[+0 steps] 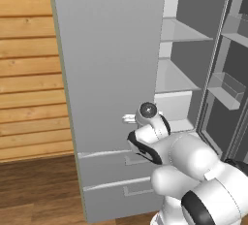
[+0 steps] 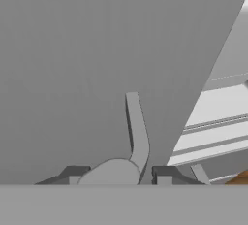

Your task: Take the strawberry from the fridge and place it on top of the pancake, located on the dining counter.

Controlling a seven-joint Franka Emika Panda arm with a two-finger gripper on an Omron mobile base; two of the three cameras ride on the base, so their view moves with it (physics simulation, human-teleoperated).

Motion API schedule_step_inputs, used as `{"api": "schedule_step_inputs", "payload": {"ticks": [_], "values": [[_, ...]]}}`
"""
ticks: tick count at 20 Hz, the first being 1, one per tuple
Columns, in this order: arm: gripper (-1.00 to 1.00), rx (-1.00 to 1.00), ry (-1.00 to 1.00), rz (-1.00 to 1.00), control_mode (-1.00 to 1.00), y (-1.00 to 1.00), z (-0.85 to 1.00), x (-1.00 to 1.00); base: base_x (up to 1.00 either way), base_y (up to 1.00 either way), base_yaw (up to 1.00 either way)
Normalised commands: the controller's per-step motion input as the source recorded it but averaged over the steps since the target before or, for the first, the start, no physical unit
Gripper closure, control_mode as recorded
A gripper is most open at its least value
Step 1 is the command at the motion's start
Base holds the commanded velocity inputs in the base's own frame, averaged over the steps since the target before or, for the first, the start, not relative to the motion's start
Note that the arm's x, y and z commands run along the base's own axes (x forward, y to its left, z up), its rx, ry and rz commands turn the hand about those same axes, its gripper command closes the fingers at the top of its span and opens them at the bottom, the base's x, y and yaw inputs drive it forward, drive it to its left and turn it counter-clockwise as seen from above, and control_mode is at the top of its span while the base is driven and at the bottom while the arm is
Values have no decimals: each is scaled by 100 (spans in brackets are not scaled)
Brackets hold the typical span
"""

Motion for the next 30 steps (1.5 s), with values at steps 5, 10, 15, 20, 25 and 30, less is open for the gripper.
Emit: {"api": "schedule_step_inputs", "payload": {"ticks": [5,10,15,20,25,30], "values": [[100,0,3,-21,-100,54,0,-85,0,0,0],[100,0,6,-23,-100,63,0,-74,0,0,0],[-100,0,8,-23,-100,74,0,-64,0,0,0],[-100,-12,1,-18,-100,66,26,-61,0,0,0],[-100,-12,2,-11,-100,56,81,-40,0,0,0],[-100,2,11,-7,-100,20,100,-10,0,0,0]]}}
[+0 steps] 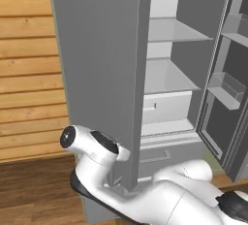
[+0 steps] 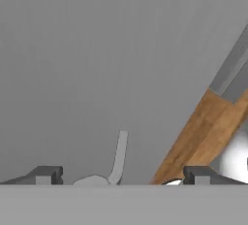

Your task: Take the strawberry from the fridge and place it on top of the pancake, located on the dining counter.

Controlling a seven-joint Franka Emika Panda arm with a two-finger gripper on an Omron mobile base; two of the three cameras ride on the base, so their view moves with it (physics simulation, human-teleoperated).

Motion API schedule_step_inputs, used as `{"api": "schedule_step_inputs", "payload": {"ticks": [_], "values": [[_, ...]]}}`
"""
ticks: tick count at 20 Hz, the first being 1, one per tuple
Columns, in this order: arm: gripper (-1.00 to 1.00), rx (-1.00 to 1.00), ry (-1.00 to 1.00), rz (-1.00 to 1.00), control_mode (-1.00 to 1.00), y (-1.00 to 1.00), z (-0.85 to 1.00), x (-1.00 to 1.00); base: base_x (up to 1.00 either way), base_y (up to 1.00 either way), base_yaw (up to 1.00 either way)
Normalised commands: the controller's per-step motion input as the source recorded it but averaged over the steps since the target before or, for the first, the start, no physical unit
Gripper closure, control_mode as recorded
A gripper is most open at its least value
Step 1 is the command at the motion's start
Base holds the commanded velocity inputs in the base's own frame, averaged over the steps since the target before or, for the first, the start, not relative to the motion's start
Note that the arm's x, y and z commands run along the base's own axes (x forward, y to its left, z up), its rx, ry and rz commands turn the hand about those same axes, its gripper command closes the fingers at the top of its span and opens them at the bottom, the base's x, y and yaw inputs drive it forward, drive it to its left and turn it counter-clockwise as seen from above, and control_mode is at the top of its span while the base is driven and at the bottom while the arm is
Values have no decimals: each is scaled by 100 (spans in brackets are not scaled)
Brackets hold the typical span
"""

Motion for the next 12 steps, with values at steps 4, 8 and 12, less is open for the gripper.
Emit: {"api": "schedule_step_inputs", "payload": {"ticks": [4,8,12], "values": [[-100,5,2,-1,-100,9,84,-14,0,0,0],[-100,15,-31,0,-100,-3,41,-94,0,0,0],[-100,21,-22,7,-100,-17,88,-87,0,0,0]]}}
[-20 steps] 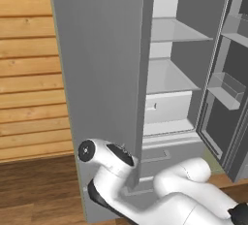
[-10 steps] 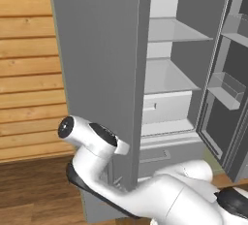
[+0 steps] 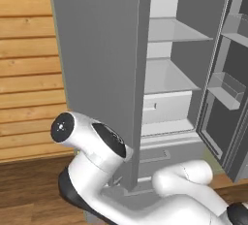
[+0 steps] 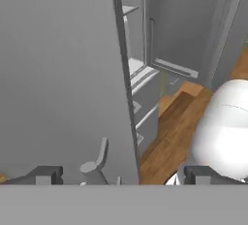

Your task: Take the strawberry from the fridge and place it on top of the pancake, located on the dining counter.

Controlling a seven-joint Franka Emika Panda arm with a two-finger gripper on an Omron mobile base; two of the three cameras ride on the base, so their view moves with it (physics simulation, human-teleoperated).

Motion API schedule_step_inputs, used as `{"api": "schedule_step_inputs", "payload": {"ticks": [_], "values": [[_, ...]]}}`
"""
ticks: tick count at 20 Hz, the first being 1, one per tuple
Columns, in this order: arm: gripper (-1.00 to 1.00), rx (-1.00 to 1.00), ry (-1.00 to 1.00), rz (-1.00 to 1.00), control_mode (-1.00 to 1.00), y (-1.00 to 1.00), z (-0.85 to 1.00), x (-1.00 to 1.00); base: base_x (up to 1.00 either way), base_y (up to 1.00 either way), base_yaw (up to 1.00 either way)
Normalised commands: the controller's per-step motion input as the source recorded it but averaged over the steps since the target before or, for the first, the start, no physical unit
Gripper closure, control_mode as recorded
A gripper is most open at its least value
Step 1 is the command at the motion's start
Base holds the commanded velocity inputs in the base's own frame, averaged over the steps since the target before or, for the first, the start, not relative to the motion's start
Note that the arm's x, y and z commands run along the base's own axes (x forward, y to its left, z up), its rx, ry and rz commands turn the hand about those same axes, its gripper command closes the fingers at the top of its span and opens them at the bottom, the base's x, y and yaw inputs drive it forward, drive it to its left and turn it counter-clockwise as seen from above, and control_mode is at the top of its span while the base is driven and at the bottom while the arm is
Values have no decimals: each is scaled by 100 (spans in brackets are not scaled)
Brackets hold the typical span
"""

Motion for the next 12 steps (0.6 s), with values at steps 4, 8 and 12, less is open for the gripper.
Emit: {"api": "schedule_step_inputs", "payload": {"ticks": [4,8,12], "values": [[-100,33,-9,15,-100,-51,100,-71,0,0,0],[-100,49,-8,18,-100,-77,51,-56,0,0,0],[-100,66,-3,11,-100,-100,24,-21,0,0,0]]}}
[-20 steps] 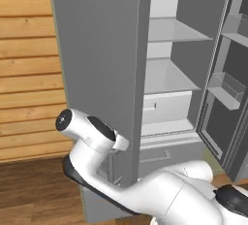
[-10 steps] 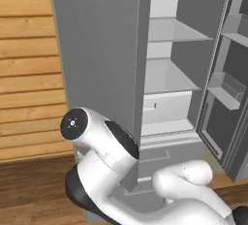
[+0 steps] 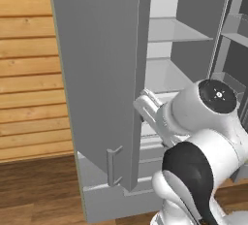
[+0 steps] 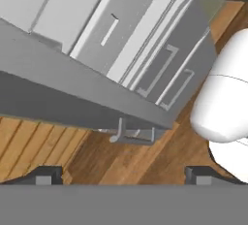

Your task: Take the strawberry from the fridge and place it on top of the pancake, located on the dining counter.

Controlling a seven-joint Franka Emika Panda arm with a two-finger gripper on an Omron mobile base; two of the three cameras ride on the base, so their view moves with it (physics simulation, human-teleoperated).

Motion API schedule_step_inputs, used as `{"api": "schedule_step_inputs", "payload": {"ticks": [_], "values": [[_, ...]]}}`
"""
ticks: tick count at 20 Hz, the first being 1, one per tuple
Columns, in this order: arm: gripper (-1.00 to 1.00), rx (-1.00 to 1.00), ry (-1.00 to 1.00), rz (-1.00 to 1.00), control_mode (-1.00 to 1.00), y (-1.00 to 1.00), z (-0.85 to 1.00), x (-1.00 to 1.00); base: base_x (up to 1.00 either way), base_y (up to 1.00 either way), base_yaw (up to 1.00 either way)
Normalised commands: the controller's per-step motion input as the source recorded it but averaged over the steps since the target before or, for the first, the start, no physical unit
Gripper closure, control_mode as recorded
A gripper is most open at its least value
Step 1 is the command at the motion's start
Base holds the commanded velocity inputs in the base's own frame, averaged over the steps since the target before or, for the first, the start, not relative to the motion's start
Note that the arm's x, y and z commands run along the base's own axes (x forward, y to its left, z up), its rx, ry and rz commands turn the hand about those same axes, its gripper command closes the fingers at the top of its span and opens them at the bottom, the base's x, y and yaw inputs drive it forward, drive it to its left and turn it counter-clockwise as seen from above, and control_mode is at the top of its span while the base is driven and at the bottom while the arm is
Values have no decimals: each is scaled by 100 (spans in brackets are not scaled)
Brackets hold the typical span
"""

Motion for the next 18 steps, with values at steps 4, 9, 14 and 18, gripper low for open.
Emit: {"api": "schedule_step_inputs", "payload": {"ticks": [4,9,14,18], "values": [[-100,72,0,7,-100,-99,52,0,0,0,0],[-100,72,0,20,-100,-69,32,55,0,0,0],[-100,43,0,27,-100,-10,37,100,0,0,0],[-100,8,-8,24,-100,27,1,88,0,0,0]]}}
